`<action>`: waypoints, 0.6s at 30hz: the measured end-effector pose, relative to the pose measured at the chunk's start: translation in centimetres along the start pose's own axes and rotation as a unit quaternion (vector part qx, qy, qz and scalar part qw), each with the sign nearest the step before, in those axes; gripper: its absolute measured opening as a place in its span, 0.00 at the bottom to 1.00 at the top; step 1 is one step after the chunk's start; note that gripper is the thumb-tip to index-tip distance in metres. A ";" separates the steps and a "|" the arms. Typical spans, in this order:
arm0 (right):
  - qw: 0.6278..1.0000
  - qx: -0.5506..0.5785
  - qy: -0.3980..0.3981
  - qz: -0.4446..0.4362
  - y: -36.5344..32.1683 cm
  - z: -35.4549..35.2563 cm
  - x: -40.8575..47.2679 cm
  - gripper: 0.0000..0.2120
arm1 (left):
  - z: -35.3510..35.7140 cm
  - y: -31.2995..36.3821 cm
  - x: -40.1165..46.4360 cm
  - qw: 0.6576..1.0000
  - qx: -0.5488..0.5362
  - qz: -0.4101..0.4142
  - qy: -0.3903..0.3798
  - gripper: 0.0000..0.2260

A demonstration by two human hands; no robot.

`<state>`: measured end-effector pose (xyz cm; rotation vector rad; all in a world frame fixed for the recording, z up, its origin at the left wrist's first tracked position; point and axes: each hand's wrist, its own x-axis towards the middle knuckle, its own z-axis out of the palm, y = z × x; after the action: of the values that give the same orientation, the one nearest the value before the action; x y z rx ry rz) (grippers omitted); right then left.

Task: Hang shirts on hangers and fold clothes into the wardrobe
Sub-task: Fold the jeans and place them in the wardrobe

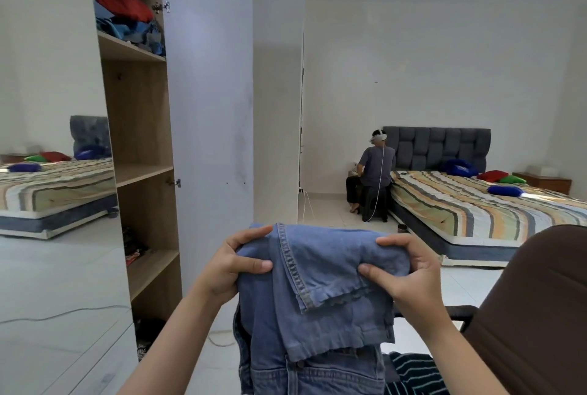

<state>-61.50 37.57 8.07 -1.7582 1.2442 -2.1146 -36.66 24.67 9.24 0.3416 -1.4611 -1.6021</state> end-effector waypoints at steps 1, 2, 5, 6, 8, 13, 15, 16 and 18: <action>1.000 0.010 0.007 -0.007 -0.1 0.7 0.1 0.20 | -0.5 0.2 -0.1 1.000 0.009 -0.001 -0.005 0.32; 1.000 0.019 0.017 -0.012 -0.1 1.4 0.2 0.22 | -1.0 0.5 -0.3 1.000 0.022 -0.003 -0.012 0.33; 0.998 0.039 0.053 -0.016 -0.1 3.7 0.8 0.23 | -3.0 1.2 -0.7 0.996 0.080 -0.025 -0.034 0.33; 0.997 0.044 0.061 -0.015 0.0 4.5 1.0 0.24 | -3.8 1.4 -0.9 0.993 0.104 -0.040 -0.038 0.33; 0.997 0.055 0.061 -0.009 0.1 6.0 1.3 0.24 | -5.3 1.8 -1.5 0.982 0.165 -0.075 -0.052 0.34; 0.998 0.053 0.030 0.028 1.4 9.4 1.0 0.25 | -7.8 2.9 -3.8 0.903 0.414 -0.112 0.001 0.35; 0.998 0.048 0.012 0.041 2.2 10.6 0.9 0.25 | -8.1 3.4 -4.0 0.899 0.433 -0.032 0.052 0.28; 0.998 0.042 0.001 0.044 2.6 11.3 0.8 0.24 | -8.1 3.6 -3.8 0.918 0.395 -0.002 0.044 0.24; 0.998 0.032 -0.020 0.047 3.5 12.5 1.0 0.24 | -7.8 3.7 -3.0 0.951 0.310 0.012 -0.015 0.19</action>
<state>-52.37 28.44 6.38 -1.6740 1.2084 -2.0341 -27.80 22.38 9.44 0.6518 -1.9645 -1.0958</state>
